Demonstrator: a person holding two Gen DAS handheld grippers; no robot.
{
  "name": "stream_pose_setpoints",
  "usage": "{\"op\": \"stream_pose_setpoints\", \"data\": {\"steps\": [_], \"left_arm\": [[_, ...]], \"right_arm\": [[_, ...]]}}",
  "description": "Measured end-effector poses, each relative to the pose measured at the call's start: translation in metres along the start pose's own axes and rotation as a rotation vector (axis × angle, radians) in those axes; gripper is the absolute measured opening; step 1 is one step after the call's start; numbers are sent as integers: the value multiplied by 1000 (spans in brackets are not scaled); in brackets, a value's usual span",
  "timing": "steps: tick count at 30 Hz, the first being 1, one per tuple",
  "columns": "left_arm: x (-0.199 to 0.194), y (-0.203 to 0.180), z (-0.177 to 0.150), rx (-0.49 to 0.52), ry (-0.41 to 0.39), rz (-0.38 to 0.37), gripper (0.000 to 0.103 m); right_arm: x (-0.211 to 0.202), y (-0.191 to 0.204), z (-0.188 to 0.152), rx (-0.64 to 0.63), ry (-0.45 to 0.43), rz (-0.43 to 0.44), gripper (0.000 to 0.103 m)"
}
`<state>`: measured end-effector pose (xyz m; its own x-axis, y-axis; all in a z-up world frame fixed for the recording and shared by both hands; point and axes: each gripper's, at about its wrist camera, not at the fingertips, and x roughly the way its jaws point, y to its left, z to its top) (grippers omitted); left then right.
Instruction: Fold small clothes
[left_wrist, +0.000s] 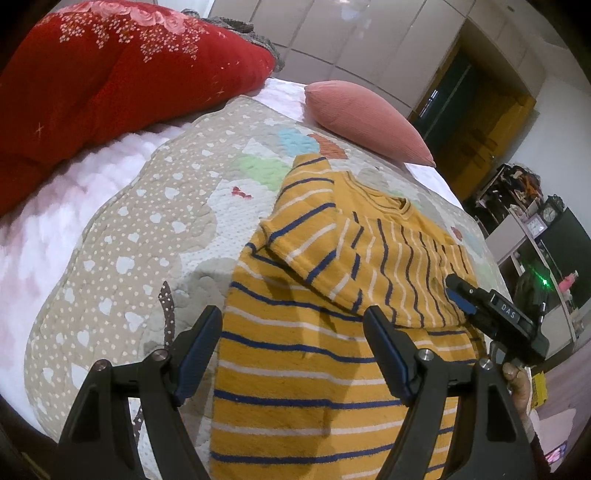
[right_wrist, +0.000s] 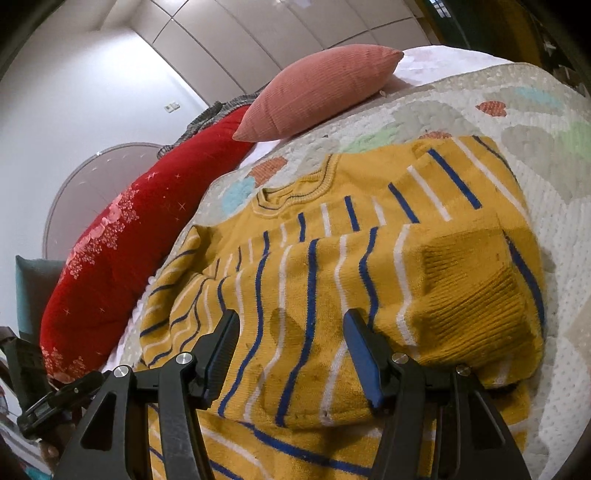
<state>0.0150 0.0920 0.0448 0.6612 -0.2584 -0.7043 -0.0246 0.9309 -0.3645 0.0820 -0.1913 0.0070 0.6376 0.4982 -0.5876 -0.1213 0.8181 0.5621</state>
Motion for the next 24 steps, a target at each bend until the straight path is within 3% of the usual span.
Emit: {"op": "stream_pose_setpoints", "data": {"steps": [24], "left_arm": [[16,-1,4,-6,35,5,78]], "right_arm": [[3,7,-2,-25,-1,-38,63]]}}
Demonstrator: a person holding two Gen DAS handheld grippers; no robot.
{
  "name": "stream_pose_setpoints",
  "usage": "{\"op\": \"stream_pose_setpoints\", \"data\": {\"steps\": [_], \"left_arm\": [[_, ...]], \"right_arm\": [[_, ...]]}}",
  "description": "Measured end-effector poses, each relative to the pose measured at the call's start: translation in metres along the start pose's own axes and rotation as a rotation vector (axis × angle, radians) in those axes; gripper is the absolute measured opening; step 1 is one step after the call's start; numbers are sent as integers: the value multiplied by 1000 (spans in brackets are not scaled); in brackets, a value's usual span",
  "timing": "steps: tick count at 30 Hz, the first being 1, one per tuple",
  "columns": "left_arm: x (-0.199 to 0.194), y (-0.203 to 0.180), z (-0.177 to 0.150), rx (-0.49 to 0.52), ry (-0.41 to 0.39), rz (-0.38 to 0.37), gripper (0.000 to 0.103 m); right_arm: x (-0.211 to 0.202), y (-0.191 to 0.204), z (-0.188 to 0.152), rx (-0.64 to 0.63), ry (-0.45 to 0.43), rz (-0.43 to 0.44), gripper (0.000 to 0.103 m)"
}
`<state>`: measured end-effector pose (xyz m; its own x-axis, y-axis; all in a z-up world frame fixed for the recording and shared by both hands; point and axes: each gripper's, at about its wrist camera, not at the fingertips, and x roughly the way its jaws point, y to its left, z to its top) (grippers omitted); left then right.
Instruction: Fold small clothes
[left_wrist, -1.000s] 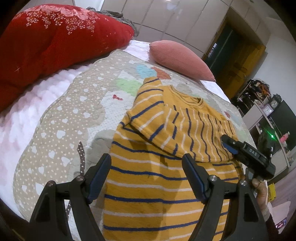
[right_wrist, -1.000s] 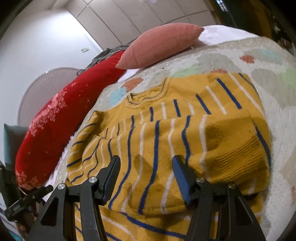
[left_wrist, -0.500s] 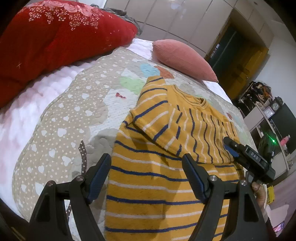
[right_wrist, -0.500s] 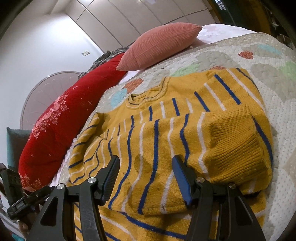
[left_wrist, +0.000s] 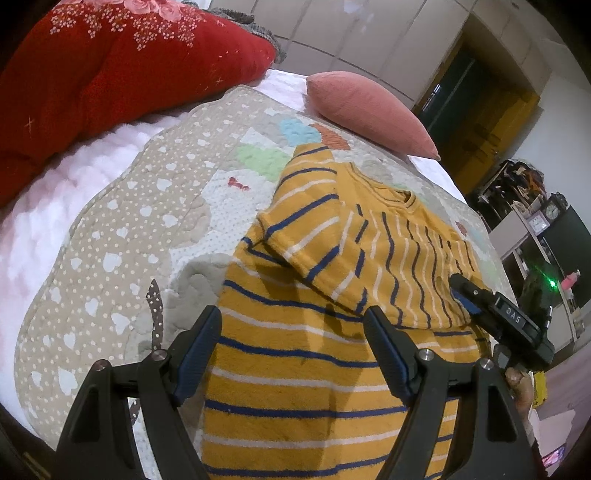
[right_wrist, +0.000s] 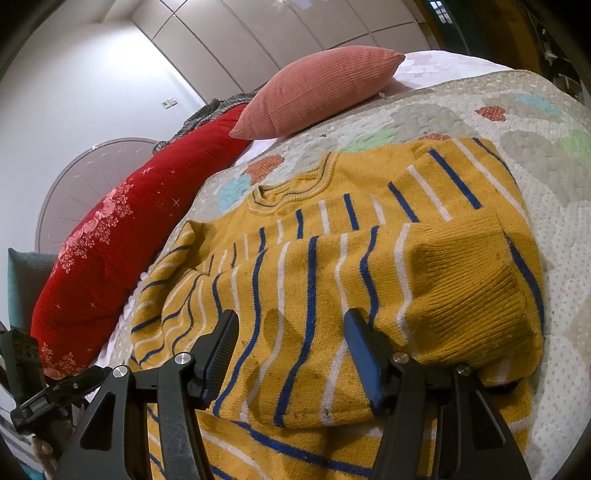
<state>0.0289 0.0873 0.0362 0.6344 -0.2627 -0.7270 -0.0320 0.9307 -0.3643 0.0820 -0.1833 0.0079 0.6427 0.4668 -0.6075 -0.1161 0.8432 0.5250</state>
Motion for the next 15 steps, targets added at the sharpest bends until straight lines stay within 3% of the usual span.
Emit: {"op": "stream_pose_setpoints", "data": {"steps": [4,8,15], "left_arm": [[-2,-3,18,-32,-26,-31,78],[0,-22,38,20,-69,-59,82],[68,-69,58,182,86,-186,82]], "right_arm": [[0,0,0,0,-1,0,63],[0,0,0,-1,-1,-1,63],[0,0,0,-1,0,0,63]]}}
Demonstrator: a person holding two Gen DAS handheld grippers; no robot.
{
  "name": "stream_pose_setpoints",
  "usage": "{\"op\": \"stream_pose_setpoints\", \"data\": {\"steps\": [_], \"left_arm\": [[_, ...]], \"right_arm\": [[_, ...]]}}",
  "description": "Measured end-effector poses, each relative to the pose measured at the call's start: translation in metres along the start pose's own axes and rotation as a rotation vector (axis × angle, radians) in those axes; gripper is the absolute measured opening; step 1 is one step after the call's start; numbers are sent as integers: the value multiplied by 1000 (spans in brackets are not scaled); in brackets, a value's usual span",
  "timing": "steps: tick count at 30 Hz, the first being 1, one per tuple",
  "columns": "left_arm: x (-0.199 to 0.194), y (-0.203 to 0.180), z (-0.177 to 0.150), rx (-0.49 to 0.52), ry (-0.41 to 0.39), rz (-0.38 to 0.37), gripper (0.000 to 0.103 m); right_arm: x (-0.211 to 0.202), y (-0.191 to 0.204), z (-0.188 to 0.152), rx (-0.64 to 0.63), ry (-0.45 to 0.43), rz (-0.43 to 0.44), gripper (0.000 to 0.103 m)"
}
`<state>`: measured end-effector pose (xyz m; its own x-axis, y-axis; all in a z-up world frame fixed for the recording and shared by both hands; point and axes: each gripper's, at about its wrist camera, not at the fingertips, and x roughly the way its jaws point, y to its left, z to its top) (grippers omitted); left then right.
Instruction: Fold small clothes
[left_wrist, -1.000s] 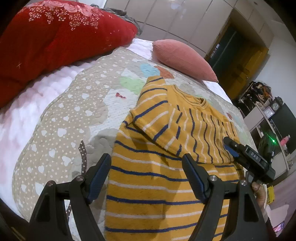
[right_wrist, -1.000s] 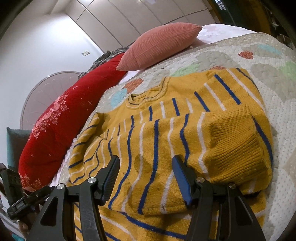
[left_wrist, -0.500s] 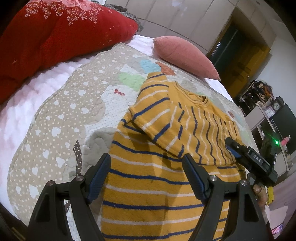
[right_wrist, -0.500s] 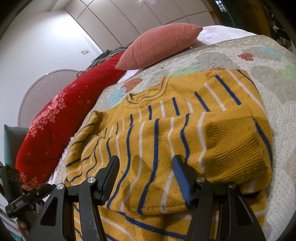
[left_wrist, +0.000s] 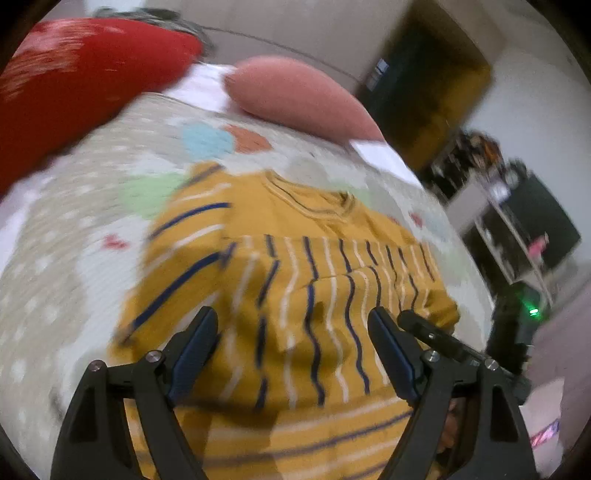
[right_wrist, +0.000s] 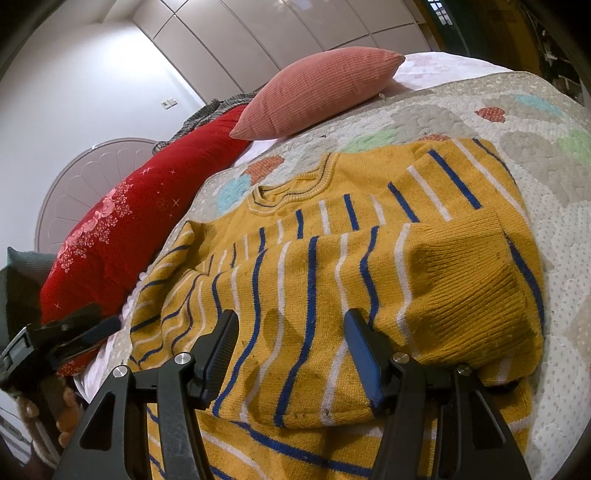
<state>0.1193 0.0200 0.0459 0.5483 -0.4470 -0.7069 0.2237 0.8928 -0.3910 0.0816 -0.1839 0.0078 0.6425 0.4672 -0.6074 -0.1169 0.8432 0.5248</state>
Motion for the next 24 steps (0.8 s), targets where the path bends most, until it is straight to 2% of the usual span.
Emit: {"op": "stream_pose_setpoints", "data": {"steps": [2,3,5,6,7,9,12,13,14,16,20,22,24], "left_arm": [[27,8,15,14,57,18,82],[40,21,24,-11,78,44,82],[48,46,39,-84,78,57,70],[45,63,47,-149,56,49,60],[40,73,51,-191,37,43,58],[24,101,51,-312,-37,46,59],[14,133,41,-419,-61,34,59],[12,137,38,-432,-58,59,64],[10,142,33,-438,-47,110,65],[3,146,26,-440,-57,86,65],[-22,133,11,-428,-65,110,67],[-40,114,1,-359,-74,140,69],[-67,81,-16,-249,-108,199,71]], "right_arm": [[0,1,0,-1,0,-1,63],[0,1,0,-1,1,-1,63],[0,1,0,0,0,1,63],[0,1,0,0,0,2,63],[0,1,0,1,0,3,63],[0,0,0,2,-1,5,63],[0,-1,0,5,-3,10,63],[0,-2,0,7,-3,12,63],[-1,-3,-1,7,-4,13,63],[-1,-3,0,9,-5,15,63],[-3,-6,-1,16,-11,25,63],[-5,-8,-2,24,-16,39,63],[-7,-11,-2,36,-23,60,64]]}}
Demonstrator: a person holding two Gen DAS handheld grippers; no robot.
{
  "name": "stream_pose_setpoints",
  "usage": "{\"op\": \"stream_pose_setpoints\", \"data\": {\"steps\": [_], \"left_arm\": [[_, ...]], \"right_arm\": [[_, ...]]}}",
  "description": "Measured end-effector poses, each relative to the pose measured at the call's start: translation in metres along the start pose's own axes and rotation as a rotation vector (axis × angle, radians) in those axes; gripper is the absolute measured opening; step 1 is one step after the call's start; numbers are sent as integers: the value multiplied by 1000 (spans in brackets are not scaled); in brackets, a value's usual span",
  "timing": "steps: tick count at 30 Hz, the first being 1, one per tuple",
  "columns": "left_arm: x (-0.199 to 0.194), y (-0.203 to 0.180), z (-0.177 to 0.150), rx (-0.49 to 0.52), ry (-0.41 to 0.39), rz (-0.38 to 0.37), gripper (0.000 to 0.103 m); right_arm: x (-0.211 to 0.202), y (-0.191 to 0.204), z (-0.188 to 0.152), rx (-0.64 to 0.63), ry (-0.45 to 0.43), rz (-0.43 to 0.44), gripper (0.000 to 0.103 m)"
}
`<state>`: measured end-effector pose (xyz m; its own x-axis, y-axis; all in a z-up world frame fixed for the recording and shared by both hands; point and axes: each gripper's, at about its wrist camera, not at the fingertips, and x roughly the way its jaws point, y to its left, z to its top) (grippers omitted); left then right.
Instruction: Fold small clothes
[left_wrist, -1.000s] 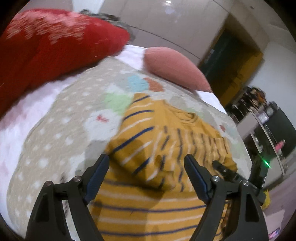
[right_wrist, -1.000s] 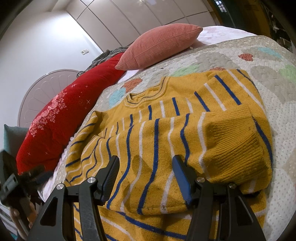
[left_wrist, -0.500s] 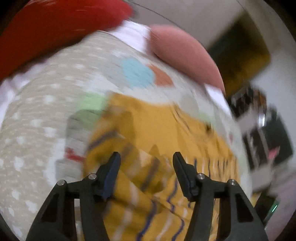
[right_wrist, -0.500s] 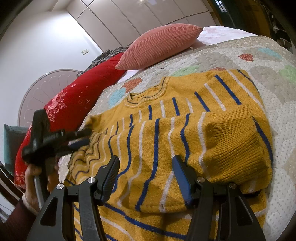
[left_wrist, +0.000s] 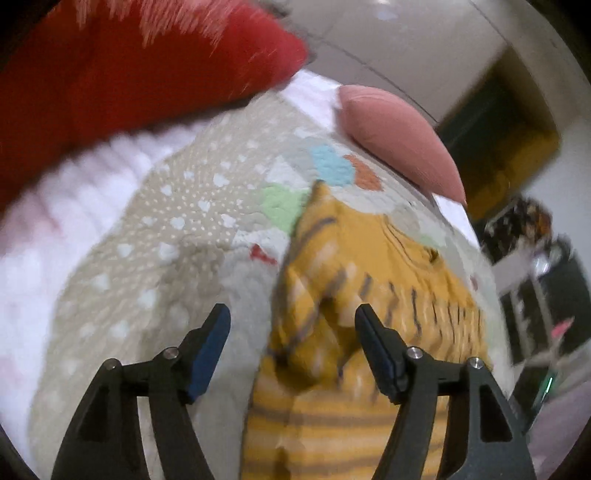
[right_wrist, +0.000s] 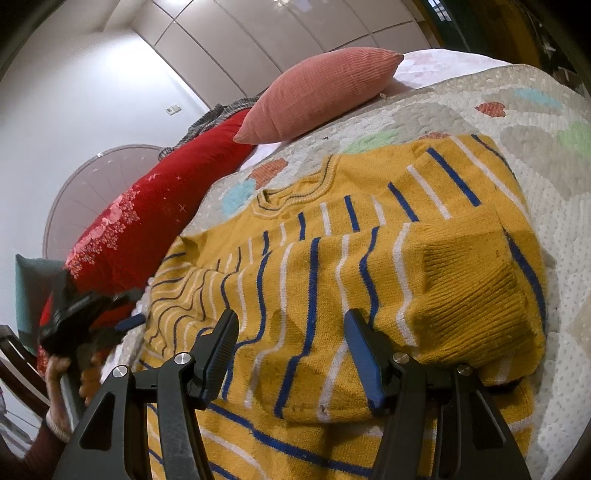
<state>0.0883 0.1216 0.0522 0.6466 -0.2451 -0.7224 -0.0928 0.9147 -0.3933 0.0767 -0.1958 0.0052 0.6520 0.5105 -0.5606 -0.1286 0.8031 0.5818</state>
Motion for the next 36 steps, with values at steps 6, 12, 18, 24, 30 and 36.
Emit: {"op": "stream_pose_setpoints", "data": {"steps": [6,12,18,24,30,36], "left_arm": [[-77,-54,-61,234,-181,72,95],[-108,-82,-115,308,-260,93,103],[-92,-73,-138,185,-133,64,103],[-63,-89,-166,219,-14,68,103],[-41,-102,-182,250,52,96,103],[-32,-96,-186,255,83,125,103]], "right_arm": [[-46,10,-10,39,-85,-10,68],[-129,36,-62,-57,-211,-74,82],[-163,15,-92,-65,-225,-212,83],[-159,-25,-100,43,-200,-270,83],[-144,-28,-108,-4,-181,-306,88],[-127,-14,-117,-117,-192,-375,100]]}}
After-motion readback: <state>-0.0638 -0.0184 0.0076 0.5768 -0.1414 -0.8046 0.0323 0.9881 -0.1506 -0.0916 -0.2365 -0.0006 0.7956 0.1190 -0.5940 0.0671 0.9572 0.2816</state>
